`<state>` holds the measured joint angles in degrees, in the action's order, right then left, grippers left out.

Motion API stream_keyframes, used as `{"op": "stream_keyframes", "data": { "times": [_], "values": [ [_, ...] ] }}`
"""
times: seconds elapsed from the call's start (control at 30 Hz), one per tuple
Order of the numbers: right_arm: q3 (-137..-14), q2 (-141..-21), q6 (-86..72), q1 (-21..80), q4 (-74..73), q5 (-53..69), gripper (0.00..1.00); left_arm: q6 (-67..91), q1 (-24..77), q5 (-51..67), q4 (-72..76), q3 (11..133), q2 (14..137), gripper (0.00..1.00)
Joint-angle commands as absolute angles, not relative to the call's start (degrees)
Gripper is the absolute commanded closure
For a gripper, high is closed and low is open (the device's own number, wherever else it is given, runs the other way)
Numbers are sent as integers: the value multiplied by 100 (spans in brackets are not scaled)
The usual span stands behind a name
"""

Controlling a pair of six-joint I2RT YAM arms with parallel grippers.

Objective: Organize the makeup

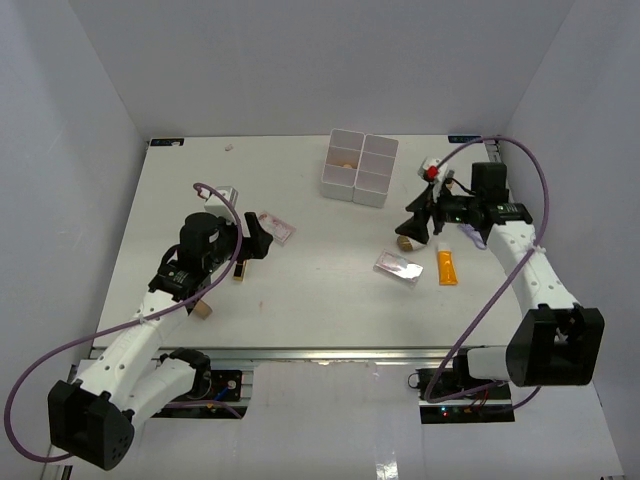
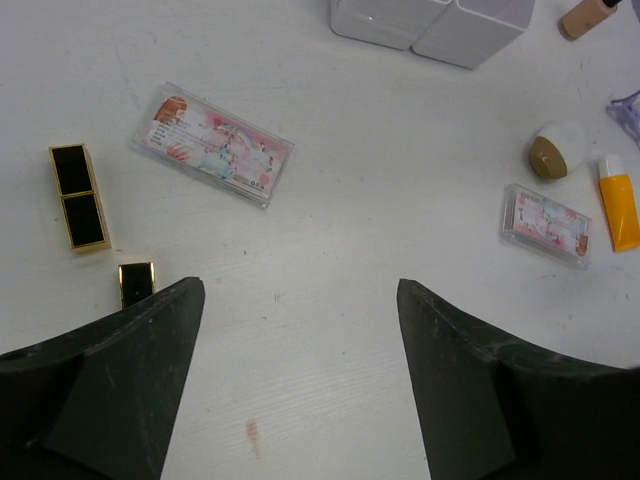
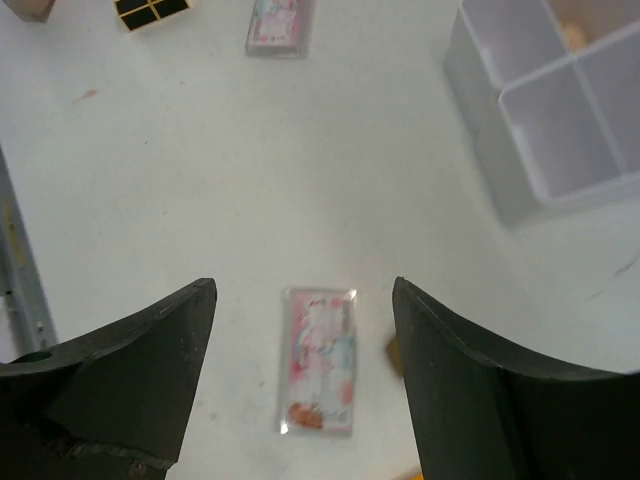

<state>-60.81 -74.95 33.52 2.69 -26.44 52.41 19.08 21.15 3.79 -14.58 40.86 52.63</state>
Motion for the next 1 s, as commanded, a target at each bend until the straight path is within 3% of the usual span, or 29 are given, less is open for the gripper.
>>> {"op": "stream_keyframes", "data": {
  "times": [0.0,0.43,0.67,0.97],
  "values": [
    [-5139,-6793,3218,-426,-2890,6047,21,1863,2109,798,-1378,4050,5390,4],
    [-4329,-5702,3558,-1554,-2962,6407,20,1923,2127,697,-1639,4212,6056,2],
    [-4278,-5346,3432,-1582,-2899,6520,20,2509,2118,-370,-2710,4677,6417,10],
    [-4277,-5300,3354,-1582,-2895,6577,20,3205,2098,-1282,-3551,4913,6741,10]
  ]
}}
